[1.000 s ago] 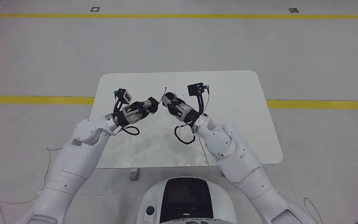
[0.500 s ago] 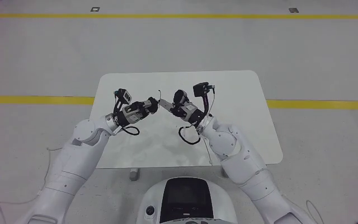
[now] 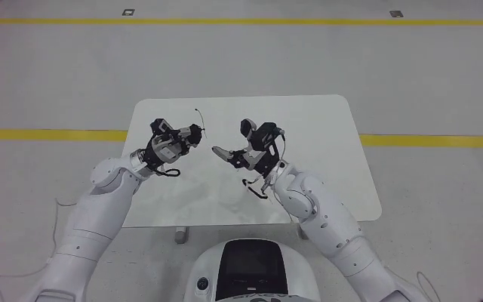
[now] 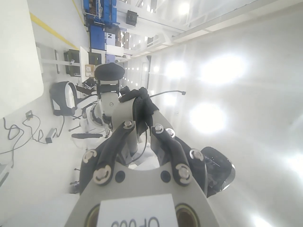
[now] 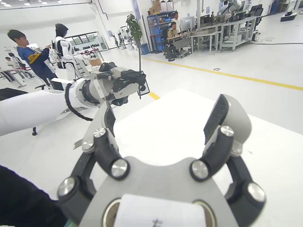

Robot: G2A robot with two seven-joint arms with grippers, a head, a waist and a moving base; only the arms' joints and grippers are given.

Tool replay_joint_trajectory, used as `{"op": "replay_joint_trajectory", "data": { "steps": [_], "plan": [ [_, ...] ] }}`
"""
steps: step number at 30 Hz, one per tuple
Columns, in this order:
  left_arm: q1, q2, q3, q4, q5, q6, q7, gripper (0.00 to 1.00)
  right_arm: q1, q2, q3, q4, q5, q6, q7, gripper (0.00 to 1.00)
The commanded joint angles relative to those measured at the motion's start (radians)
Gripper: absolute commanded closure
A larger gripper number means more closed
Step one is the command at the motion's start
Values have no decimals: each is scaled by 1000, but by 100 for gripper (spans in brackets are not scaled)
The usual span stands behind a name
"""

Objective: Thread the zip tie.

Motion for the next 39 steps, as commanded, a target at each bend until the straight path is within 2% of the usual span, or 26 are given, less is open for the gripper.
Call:
{"op": "replay_joint_trajectory", "data": {
  "steps": [1, 2, 4, 5, 10, 12, 18, 19, 20, 24, 26, 27, 28, 29, 30, 31, 37, 39],
  "plan": [
    [0, 0, 0, 0, -1, 2, 0, 100, 0, 0, 0, 0, 0, 0, 1, 0],
    [3, -1, 2, -1, -7, 8, 11, 100, 1, 1, 0, -3, -16, 3, 5, 0],
    [12, -5, 2, 0, -86, 54, 18, 100, 1, 3, -5, -13, -86, 17, -5, 0],
    [15, -7, -1, 4, -149, 100, 7, 100, -4, 3, -9, -14, -109, 25, -18, 0],
    [17, -9, -9, 23, -278, 249, -11, 100, -1, 4, -24, -16, -237, 60, -100, 0],
    [10, -8, -13, 19, -253, 239, -10, 100, 0, 5, -29, -14, -319, 102, -125, 0],
    [10, -8, -13, 19, -253, 239, -10, 100, 0, 5, -29, -14, -319, 102, -125, 0],
    [13, -9, -10, 13, -258, 241, 4, 100, 1, 7, -32, -22, -352, 101, -120, 0],
    [17, -11, -9, 8, -276, 250, 14, 100, -1, 7, -34, -28, -366, 102, -121, 0],
    [24, -15, -6, 2, -373, 344, 26, 100, -2, 7, -45, -39, -414, 115, -134, 0],
    [27, -19, -2, 1, -421, 372, 39, 100, 0, 5, -52, -38, -425, 122, -143, 0],
    [27, -20, 4, 0, -436, 372, 46, 100, 1, 5, -55, -37, -432, 125, -147, 0],
    [28, -21, 11, 1, -455, 372, 53, 100, 2, 4, -58, -36, -438, 128, -152, 5],
    [26, -21, 18, 1, -469, 372, 61, 100, 3, 3, -60, -36, -441, 132, -156, 16],
    [22, -21, 27, 1, -477, 372, 66, 100, 4, 2, -63, -36, -441, 135, -163, 21],
    [21, -20, 31, 1, -482, 372, 66, 100, 5, 1, -65, -35, -442, 137, -166, 53],
    [21, -20, 31, 1, -482, 372, 66, 100, 15, -5, -81, -27, -447, 142, -177, 72],
    [21, -20, 31, 1, -482, 372, 66, 100, 21, -7, -87, -21, -449, 142, -177, 75]
  ]
}}
